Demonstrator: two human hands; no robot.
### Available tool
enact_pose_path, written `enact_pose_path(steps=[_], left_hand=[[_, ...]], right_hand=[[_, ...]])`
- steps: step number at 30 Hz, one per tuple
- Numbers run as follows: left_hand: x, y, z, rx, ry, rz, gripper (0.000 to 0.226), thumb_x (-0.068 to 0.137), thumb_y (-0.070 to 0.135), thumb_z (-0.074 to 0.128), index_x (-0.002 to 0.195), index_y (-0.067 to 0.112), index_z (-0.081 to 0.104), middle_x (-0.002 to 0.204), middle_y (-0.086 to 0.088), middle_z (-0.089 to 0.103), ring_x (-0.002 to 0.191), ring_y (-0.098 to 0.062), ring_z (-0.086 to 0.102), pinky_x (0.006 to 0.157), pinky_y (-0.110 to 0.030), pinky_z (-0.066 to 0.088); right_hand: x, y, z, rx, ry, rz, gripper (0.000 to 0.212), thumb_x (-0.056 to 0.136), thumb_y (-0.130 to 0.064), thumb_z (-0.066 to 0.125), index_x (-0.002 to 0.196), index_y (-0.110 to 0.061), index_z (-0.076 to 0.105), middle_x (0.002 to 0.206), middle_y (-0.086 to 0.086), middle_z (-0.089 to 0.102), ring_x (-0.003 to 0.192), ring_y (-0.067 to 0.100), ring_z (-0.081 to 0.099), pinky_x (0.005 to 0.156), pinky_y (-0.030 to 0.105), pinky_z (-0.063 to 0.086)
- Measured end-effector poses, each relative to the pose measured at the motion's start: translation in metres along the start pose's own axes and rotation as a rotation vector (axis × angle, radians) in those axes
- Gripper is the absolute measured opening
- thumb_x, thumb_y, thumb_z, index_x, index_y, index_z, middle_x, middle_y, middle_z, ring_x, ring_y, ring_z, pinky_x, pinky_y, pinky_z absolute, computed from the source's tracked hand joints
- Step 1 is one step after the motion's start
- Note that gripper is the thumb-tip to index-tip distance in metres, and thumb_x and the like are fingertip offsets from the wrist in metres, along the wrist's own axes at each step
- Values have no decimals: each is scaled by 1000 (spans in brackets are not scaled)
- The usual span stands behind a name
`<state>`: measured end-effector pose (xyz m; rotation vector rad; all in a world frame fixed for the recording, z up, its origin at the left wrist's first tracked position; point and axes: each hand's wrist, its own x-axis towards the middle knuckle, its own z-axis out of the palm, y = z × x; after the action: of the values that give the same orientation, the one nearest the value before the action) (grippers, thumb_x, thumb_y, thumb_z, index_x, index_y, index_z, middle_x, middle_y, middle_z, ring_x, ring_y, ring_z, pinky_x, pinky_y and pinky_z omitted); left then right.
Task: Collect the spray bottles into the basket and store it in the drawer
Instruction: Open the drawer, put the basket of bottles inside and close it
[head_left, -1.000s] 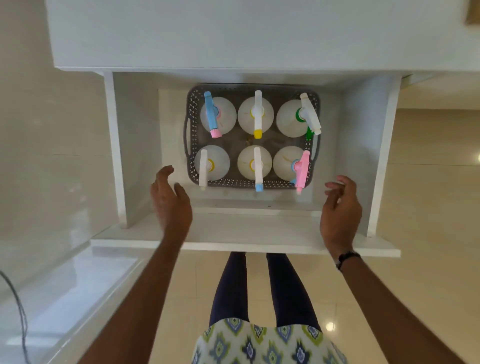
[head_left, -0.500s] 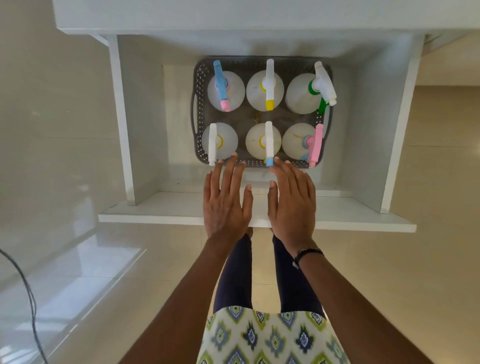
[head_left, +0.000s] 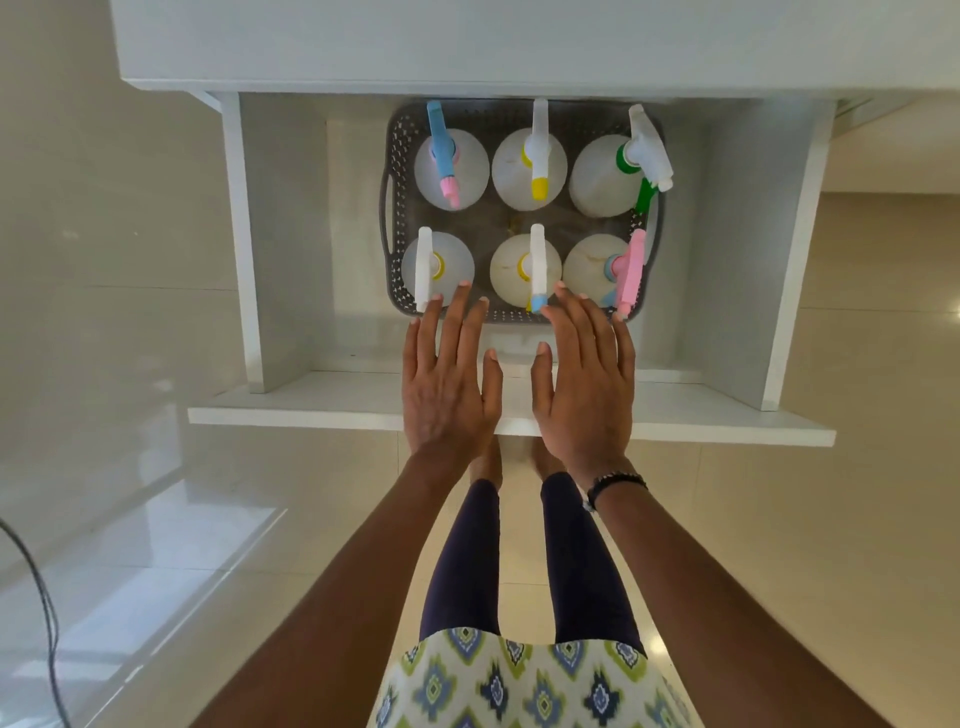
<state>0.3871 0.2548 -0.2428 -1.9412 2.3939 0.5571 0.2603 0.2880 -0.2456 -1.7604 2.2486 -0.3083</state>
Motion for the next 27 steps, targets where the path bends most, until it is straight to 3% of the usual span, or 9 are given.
enact_pose_path(steps=[10,16,22,27], left_hand=[[61,4,-17,-8,91,40,50,92,27,39,140,15,36,153,-8,31,143,-27,23,118,-43,20],[93,5,-22,26,133,64,56,91,26,39,145,16,26,157,-8,22,146,-27,16,120,-43,15],[124,10,-30,50,196,89,56,95,26,34,148,15,20,158,-7,18,146,-26,13,121,-43,11],[153,12,-33,35,281,164,41,95,23,35,135,16,39,154,-9,29,144,-27,21,120,-43,14]], right_hand=[[65,-4,-4,-8,70,-24,38,95,-23,45,132,-14,48,145,7,47,137,23,40,117,43,28],[100,-4,-4,-1,147,-50,47,97,-21,41,143,-15,32,154,8,32,144,26,26,118,45,27],[132,-5,-8,-41,160,-72,49,99,-23,32,147,-12,27,156,9,26,146,27,20,119,47,23],[162,-4,-10,-73,191,-94,48,101,-26,26,147,-12,27,156,9,28,145,27,23,120,46,20]])
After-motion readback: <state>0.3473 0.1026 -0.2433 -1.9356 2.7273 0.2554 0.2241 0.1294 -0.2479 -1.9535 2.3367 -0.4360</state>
